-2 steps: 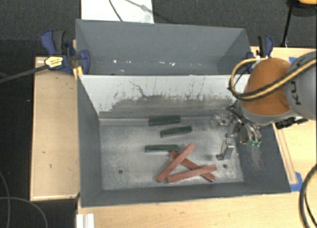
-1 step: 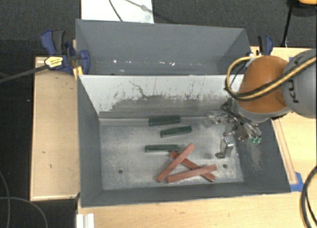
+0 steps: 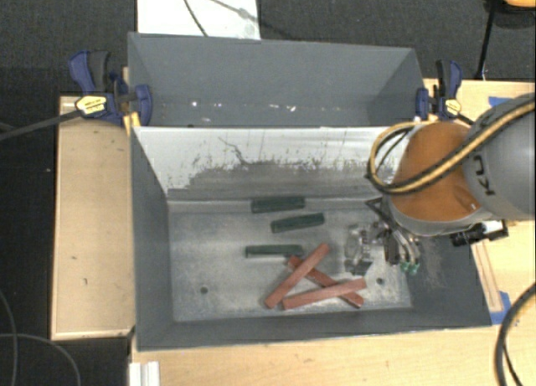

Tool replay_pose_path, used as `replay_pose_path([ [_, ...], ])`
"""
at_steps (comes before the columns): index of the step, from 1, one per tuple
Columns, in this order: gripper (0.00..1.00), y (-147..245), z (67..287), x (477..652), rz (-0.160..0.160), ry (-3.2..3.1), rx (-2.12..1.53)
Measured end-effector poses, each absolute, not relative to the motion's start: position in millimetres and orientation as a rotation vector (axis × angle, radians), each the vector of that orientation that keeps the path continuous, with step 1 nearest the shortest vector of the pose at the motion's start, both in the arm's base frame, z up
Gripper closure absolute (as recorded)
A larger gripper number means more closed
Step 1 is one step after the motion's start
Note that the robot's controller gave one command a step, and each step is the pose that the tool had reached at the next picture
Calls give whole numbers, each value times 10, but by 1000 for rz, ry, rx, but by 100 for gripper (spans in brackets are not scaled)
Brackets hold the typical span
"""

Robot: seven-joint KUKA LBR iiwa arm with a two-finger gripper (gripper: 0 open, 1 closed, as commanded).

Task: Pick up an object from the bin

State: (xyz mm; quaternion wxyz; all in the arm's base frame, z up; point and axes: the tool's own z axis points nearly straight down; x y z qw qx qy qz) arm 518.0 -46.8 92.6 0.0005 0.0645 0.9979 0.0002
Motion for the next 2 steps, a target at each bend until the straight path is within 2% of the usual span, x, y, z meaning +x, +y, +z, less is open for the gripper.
replay_pose_path([
  [1, 0, -469, 926, 5180, 0, 3135, 198],
  [2, 0, -469, 926, 5180, 0, 3135, 196],
])
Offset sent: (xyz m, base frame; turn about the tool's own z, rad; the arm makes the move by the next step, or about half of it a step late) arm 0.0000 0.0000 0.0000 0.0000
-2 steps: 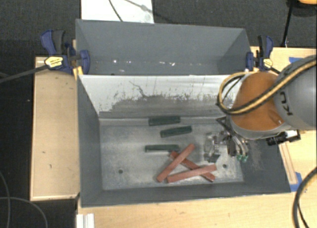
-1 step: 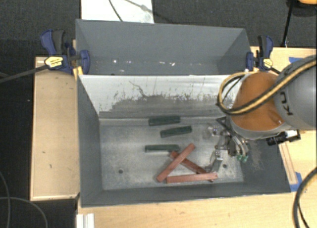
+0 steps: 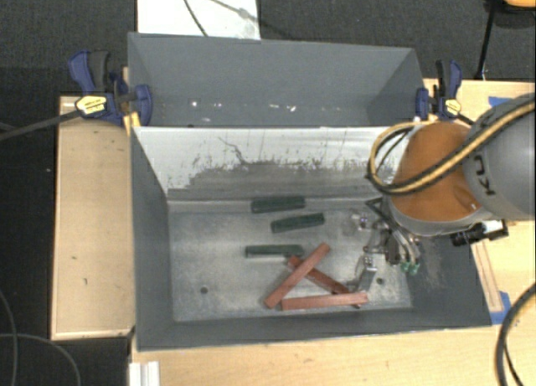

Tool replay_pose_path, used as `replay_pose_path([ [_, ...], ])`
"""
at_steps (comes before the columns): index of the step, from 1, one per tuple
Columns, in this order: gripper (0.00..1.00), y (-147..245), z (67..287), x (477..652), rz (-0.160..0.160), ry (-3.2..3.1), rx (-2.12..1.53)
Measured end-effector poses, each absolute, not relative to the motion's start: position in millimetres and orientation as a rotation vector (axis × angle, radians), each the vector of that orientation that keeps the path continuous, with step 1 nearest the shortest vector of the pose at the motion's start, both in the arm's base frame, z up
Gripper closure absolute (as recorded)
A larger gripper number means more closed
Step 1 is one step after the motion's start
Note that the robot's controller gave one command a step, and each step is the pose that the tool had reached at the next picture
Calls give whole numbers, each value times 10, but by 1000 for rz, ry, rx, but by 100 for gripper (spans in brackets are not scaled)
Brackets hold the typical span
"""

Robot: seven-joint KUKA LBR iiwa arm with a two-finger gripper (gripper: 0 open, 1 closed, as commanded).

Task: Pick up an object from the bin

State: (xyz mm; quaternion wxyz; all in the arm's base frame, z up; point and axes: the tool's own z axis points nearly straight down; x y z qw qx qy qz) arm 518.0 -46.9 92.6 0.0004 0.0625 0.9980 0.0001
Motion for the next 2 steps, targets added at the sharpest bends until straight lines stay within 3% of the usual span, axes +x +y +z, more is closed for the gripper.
replay_pose_path([
  [1, 0, -60, 814, 5177, -1, 3123, 334],
  [2, 100, 289, 703, 4915, 1, 3139, -94],
])
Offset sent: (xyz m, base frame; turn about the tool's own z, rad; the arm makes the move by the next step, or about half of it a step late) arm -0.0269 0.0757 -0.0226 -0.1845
